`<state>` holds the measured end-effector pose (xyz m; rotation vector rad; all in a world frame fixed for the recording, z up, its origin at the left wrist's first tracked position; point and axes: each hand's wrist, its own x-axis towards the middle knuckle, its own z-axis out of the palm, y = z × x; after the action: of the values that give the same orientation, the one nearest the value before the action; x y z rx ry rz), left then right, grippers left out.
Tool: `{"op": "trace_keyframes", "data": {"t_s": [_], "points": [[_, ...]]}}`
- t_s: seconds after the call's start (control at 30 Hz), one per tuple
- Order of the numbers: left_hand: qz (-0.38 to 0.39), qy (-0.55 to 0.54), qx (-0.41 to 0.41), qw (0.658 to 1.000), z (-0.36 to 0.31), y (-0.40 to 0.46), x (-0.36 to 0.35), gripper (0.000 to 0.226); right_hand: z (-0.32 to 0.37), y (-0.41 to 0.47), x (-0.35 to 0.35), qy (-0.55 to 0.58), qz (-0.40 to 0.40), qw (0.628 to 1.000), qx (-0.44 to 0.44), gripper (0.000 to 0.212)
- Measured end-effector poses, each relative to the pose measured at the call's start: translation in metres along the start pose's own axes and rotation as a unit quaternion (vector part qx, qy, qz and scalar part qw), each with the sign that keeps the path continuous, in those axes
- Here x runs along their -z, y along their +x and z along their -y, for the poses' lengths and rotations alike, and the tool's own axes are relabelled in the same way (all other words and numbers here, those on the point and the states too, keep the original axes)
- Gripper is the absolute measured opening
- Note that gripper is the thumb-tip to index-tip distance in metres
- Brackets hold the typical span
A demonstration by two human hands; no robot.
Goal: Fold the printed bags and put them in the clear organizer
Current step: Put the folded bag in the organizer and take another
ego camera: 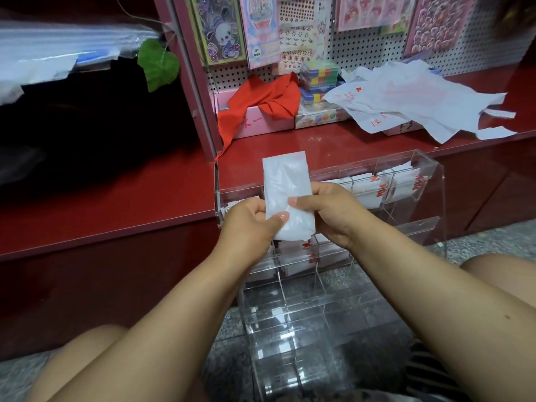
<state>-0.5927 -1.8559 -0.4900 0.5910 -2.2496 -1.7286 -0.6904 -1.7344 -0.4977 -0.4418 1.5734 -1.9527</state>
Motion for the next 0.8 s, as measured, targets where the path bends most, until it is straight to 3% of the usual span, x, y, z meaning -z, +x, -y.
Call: {"op": "trace_keyframes", "data": {"t_s": [0.13, 0.23, 0.33, 0.43, 0.53, 0.6, 0.73, 0.8], "points": [[-0.053, -0.013, 0.038, 0.998, 0.001, 0.004, 0.001, 0.048, 0.001, 0.000, 0.001, -0.036, -0.021, 0.996, 0.077, 0.036], [-0.003, -0.081, 0.096, 0.992, -0.008, 0.006, 0.008, 0.025, 0.000, 0.000, 0.002, -0.097, -0.014, 0.989, 0.108, 0.048], [0.044, -0.156, 0.189, 0.968, -0.013, 0.007, 0.013, 0.035, -0.001, -0.003, 0.000, -0.152, 0.004, 0.982, 0.115, 0.056], [0.054, -0.233, 0.242, 0.940, -0.018, 0.007, 0.018, 0.026, -0.001, -0.003, -0.002, -0.177, 0.020, 0.976, 0.123, 0.059], [0.021, -0.258, 0.213, 0.942, -0.019, 0.007, 0.017, 0.021, -0.001, -0.002, -0.002, -0.239, -0.006, 0.962, 0.132, 0.052], [-0.002, -0.247, 0.166, 0.955, -0.019, 0.006, 0.014, 0.017, 0.003, -0.002, 0.000, -0.315, -0.065, 0.937, 0.137, 0.036], [-0.008, -0.224, 0.115, 0.968, -0.015, 0.006, 0.007, 0.012, 0.011, -0.007, 0.000, -0.166, -0.027, 0.984, 0.054, 0.011], [0.003, -0.206, 0.097, 0.974, -0.013, 0.006, 0.005, 0.010, 0.013, -0.007, -0.001, -0.117, 0.000, 0.992, 0.042, 0.013]]}}
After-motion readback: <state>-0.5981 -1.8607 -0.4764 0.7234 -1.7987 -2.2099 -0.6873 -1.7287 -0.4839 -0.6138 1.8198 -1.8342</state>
